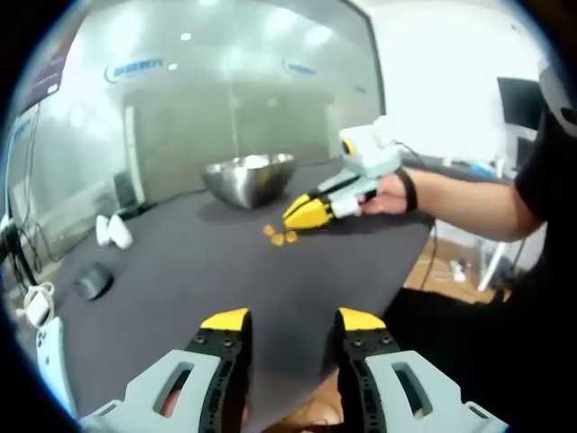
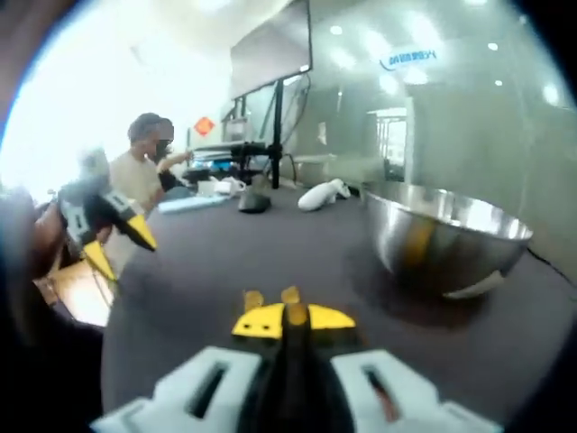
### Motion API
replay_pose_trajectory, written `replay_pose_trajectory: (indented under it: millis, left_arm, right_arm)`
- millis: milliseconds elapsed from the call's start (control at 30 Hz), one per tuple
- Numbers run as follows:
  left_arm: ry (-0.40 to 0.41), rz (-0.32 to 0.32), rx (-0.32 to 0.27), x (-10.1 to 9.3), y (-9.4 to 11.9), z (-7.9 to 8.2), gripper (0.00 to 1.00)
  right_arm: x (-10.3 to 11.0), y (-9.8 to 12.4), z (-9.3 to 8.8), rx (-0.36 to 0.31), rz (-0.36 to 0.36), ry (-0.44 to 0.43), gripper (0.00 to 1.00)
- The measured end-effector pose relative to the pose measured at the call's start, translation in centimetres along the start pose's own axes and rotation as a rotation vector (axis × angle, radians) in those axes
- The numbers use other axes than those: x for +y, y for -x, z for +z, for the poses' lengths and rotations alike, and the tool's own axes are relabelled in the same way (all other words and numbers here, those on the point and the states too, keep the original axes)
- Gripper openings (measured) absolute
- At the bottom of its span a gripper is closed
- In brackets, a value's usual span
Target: Pick up the QQ candy scattered on the table and place it into the stainless steel bowl on the table
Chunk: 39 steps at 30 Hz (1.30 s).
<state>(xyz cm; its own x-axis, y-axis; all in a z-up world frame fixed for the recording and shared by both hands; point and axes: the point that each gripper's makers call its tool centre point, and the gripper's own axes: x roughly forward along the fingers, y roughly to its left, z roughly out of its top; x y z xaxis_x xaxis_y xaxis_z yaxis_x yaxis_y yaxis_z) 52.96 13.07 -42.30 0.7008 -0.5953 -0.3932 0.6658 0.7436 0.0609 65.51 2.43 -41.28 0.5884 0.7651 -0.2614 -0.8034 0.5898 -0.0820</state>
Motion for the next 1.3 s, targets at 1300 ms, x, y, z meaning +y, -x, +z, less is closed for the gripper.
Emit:
replay_pose_trajectory:
  millis: [1300]
  left_arm:
    - [0.001, 0.014, -0.028, 0.3, 0.4, 0.7, 0.38]
  right_arm:
    - [-13.0, 3.2, 8.5, -0.290, -0.413, -0.176, 0.23]
